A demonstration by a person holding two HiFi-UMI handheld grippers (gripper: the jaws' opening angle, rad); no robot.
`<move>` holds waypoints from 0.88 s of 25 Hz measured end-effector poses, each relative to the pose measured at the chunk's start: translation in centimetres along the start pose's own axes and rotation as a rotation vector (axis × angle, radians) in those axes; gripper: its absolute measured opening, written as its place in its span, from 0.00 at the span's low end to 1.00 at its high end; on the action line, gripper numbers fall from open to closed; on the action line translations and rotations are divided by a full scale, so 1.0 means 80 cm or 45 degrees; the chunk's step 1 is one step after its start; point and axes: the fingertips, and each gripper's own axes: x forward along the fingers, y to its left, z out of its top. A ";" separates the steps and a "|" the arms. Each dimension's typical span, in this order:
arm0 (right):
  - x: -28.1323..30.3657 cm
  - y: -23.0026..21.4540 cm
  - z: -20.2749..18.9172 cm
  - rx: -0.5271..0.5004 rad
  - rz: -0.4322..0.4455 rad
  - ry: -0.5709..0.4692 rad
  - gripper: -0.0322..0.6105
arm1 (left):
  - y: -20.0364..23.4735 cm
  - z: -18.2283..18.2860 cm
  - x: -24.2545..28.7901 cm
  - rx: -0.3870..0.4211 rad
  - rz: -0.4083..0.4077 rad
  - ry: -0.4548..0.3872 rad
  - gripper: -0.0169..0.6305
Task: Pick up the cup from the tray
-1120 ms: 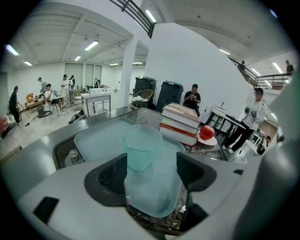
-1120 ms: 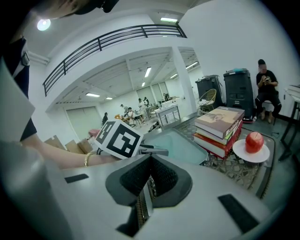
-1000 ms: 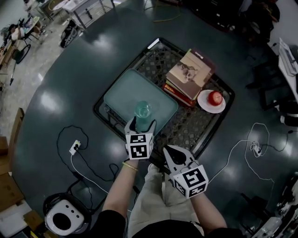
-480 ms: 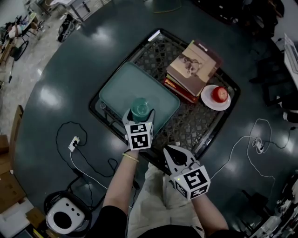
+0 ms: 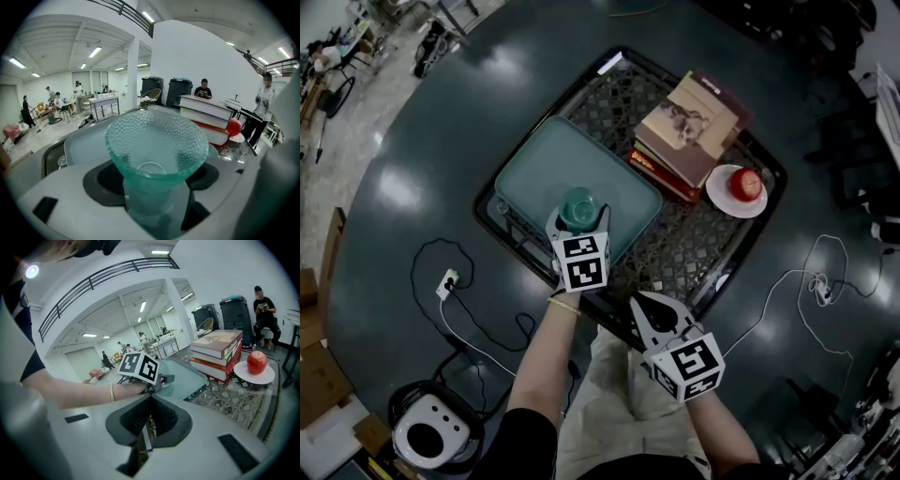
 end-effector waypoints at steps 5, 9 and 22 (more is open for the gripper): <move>-0.004 -0.002 0.001 0.005 -0.007 -0.010 0.06 | -0.001 0.001 0.000 -0.032 -0.008 0.015 0.59; -0.008 -0.001 0.003 0.003 -0.012 -0.020 0.06 | -0.004 0.001 -0.003 -0.025 -0.007 0.017 0.59; -0.025 0.014 0.020 -0.027 -0.036 -0.079 0.06 | -0.022 0.011 -0.042 0.006 -0.050 0.003 0.59</move>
